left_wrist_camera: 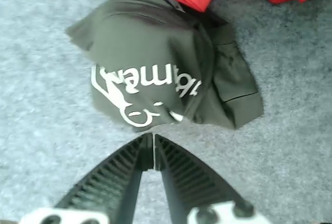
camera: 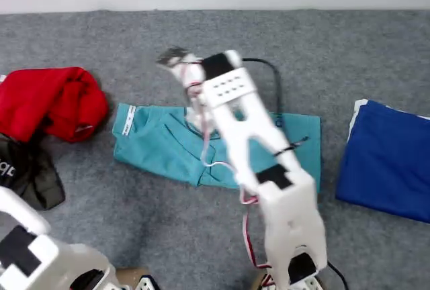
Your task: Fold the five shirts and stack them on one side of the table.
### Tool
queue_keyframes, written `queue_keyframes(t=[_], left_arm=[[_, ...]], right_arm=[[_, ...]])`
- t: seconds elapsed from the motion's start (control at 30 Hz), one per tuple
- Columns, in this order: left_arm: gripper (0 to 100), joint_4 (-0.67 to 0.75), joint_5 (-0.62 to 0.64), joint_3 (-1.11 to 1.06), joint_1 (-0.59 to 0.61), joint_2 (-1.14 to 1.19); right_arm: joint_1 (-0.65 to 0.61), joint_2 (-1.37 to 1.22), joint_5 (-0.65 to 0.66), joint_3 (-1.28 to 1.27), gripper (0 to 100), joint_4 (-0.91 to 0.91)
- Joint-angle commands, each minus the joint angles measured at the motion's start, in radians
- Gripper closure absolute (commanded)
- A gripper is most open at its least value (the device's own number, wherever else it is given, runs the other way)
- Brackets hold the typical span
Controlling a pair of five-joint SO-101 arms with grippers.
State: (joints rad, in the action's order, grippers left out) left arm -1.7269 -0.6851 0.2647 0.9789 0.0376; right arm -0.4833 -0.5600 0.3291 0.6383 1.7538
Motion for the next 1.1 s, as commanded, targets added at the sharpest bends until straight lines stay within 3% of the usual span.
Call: queue_keyframes(t=[0.0,0.17,0.4,0.73,1.07], left_arm=[[98,0.003,0.003,0.005,0.029,-0.084],[98,-0.026,0.003,0.005,0.052,-0.098],[98,-0.028,0.000,0.005,0.104,-0.092],[98,-0.026,-0.002,0.005,0.098,-0.087],[98,-0.025,-0.003,0.005,0.055,-0.087]], right_arm=[[0.111,0.229,-0.057,-0.226,94.6,0.042],[0.248,0.389,-0.166,-0.431,83.5,0.039],[0.390,0.469,-0.238,-0.605,78.9,-0.114],[0.449,0.533,-0.281,-0.928,74.1,-0.513],[0.498,0.325,-0.316,-0.944,74.0,-0.673]])
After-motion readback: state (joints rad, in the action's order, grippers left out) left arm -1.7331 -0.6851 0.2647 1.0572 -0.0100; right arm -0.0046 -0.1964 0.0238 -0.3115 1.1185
